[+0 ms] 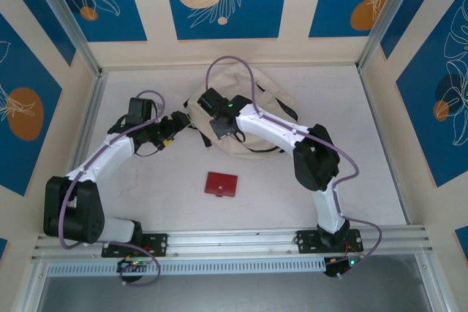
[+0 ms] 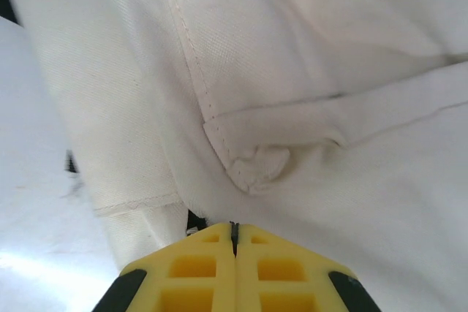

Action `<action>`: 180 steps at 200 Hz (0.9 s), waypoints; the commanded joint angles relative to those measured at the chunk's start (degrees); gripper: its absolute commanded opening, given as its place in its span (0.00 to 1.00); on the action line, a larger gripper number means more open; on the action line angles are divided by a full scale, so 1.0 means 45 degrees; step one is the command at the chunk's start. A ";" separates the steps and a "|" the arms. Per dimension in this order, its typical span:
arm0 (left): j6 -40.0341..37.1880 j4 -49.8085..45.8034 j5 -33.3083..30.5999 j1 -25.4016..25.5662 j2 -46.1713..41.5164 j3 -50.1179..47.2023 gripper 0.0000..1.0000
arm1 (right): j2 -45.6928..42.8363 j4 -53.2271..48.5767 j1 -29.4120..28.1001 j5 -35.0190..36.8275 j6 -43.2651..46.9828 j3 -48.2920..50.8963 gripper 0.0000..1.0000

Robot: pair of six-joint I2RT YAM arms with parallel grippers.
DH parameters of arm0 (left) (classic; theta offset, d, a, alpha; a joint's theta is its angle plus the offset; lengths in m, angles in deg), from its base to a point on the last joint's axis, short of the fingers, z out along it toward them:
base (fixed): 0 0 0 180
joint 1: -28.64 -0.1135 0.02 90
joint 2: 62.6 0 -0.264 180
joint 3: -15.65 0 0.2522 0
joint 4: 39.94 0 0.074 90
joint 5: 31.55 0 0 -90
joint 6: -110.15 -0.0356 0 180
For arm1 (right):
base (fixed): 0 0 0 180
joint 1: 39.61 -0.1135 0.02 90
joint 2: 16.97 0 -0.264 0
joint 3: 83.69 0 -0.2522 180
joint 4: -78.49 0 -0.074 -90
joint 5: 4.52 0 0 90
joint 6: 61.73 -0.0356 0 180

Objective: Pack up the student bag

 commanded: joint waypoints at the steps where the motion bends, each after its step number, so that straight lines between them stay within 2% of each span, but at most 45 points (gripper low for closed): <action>1: 0.1046 0.1258 0.1077 0.0487 0.0564 0.0472 0.86 | -0.0832 0.0185 0.0005 -0.0482 -0.0486 0.0124 0.00; 84: 0.3415 0.3512 0.0653 0.2136 0.4170 0.2271 0.65 | -0.1800 0.1015 0.0239 -0.2952 -0.0914 0.1609 0.00; 106: 0.3514 0.3127 0.0225 0.2245 0.4845 0.2782 0.61 | -0.1941 0.1320 0.0289 -0.3328 -0.0663 0.1882 0.00; 135: 0.3475 0.2261 -0.0293 0.2295 0.5438 0.3349 0.61 | -0.2119 0.1880 0.0356 -0.3689 0.0123 0.2370 0.00; 180: 0.2843 0.1315 -0.0594 0.2393 0.6188 0.4354 0.54 | -0.2430 0.2819 0.0474 -0.5379 0.1324 0.3118 0.00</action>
